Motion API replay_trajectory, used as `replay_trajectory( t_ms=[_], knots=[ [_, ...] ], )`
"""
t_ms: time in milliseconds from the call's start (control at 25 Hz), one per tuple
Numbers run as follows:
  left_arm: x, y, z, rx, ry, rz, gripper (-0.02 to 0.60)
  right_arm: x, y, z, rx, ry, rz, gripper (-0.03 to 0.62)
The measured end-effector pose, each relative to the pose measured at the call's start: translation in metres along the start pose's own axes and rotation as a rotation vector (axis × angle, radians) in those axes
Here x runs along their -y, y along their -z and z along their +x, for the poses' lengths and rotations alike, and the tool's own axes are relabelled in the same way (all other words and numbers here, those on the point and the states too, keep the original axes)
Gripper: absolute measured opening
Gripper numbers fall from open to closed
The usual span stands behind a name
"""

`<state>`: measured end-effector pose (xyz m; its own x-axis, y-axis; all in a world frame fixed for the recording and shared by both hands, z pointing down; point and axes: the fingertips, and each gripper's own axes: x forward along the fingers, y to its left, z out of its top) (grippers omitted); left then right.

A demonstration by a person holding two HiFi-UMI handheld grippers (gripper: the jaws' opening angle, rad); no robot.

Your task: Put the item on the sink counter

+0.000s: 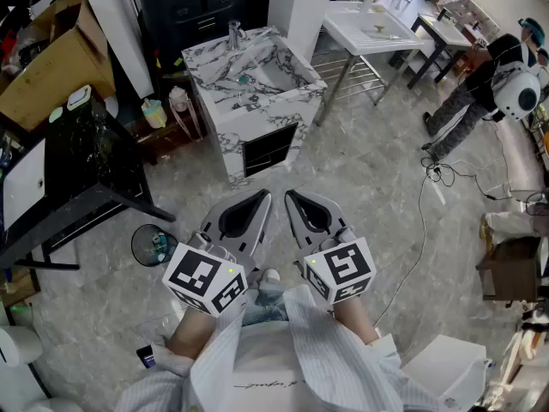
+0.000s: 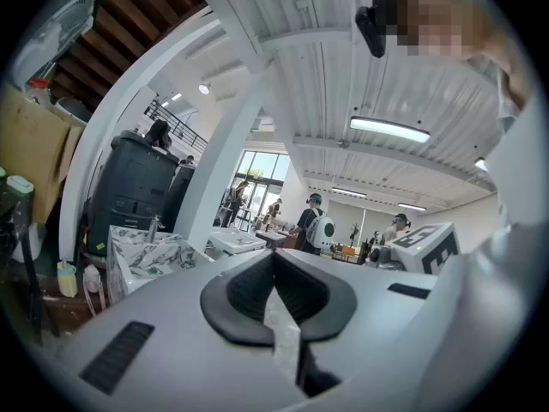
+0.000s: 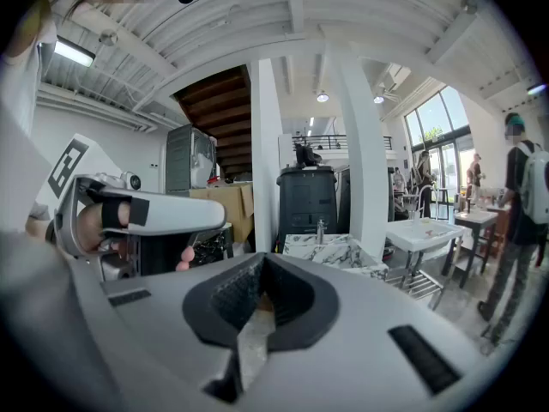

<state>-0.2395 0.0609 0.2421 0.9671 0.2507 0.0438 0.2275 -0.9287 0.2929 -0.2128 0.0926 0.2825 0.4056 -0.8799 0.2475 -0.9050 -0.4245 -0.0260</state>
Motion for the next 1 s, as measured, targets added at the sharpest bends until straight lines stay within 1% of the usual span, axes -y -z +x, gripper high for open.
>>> replay_trajectory(
  t_ms=[320,640,840,1000],
  knots=[
    [0.013,-0.003,0.008,0.005,-0.015,0.017,0.014,0.01,-0.002,-0.014,0.015,-0.019,0.011,0.009],
    [0.027,0.0,0.013,0.026,-0.059,0.043,0.014,0.026,0.006,-0.035,0.036,-0.031,0.017,0.009],
    [0.021,0.006,0.017,0.014,-0.077,0.039,0.014,0.035,0.014,-0.032,0.026,-0.033,0.039,0.009],
    [0.005,0.008,0.033,0.006,-0.083,0.031,0.014,0.046,0.018,-0.011,0.014,-0.042,0.042,0.009]
  ],
)
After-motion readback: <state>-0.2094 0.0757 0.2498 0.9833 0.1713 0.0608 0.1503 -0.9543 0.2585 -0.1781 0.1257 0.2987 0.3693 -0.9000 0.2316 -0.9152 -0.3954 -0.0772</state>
